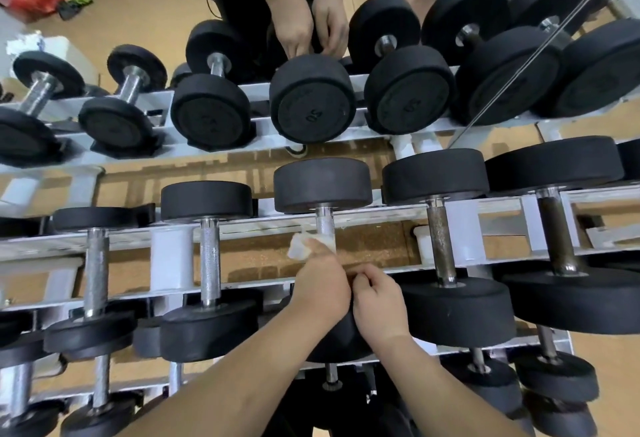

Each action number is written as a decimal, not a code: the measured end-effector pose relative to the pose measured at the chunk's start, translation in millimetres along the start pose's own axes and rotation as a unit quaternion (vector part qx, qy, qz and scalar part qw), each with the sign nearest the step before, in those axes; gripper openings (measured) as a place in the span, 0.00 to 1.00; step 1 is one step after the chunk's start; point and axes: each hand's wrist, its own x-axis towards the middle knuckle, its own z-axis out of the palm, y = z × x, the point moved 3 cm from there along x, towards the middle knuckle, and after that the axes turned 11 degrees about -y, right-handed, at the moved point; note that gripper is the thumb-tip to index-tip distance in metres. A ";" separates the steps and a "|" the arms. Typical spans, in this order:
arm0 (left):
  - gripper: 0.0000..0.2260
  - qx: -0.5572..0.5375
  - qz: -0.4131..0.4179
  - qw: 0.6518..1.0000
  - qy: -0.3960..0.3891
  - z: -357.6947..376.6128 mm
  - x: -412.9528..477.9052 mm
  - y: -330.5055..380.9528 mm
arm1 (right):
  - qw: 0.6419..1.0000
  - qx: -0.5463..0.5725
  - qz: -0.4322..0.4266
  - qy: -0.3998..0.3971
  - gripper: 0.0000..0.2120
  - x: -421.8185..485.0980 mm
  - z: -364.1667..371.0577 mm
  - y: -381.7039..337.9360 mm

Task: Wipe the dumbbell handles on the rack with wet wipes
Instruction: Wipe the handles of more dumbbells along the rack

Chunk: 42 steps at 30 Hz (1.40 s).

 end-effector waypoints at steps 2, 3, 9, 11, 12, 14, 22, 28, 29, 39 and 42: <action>0.34 -0.089 0.004 0.996 -0.031 0.1 -9.2 -0.2 | 1.000 0.004 -0.004 -0.001 0.16 -0.2 -0.2 -0.1; 0.37 -0.126 0.001 0.991 -0.044 -2.7 -5.0 -0.1 | 1.000 0.008 -0.007 0.001 0.15 -0.1 -0.2 -1.4; 0.37 -0.239 0.082 0.967 0.020 -20.6 3.7 7.1 | 1.000 0.022 -0.017 0.014 0.13 -1.8 0.7 -0.8; 0.32 -0.234 0.126 0.964 -0.012 -6.2 -4.4 -3.2 | 0.999 0.027 -0.017 0.011 0.12 -0.1 0.9 0.9; 0.29 -0.219 0.148 0.964 -0.039 0.5 -8.5 -10.0 | 0.999 0.029 -0.017 0.009 0.12 1.6 0.5 1.4; 0.26 -0.161 0.189 0.967 -0.059 5.1 -16.5 -28.2 | 0.999 0.030 -0.012 0.008 0.12 2.6 1.8 4.3; 0.10 0.187 0.302 0.915 0.191 -34.4 -3.7 -64.1 | 0.999 0.050 -0.005 0.013 0.13 7.0 4.6 7.8; 0.20 0.249 0.414 0.847 0.221 -25.6 16.3 -64.2 | 0.999 0.045 -0.016 0.012 0.13 8.7 5.0 10.8; 0.22 0.260 0.429 0.837 0.217 -23.9 19.0 -66.0 | 0.999 0.044 -0.019 0.011 0.14 8.8 4.9 9.7; 0.42 0.318 0.456 0.809 0.193 -44.7 50.6 -77.1 | 0.999 0.039 -0.014 0.018 0.13 10.9 4.7 10.8; 0.39 0.291 0.471 0.816 0.165 -15.0 46.7 -80.3 | 0.999 0.037 -0.009 0.018 0.15 9.8 5.1 11.1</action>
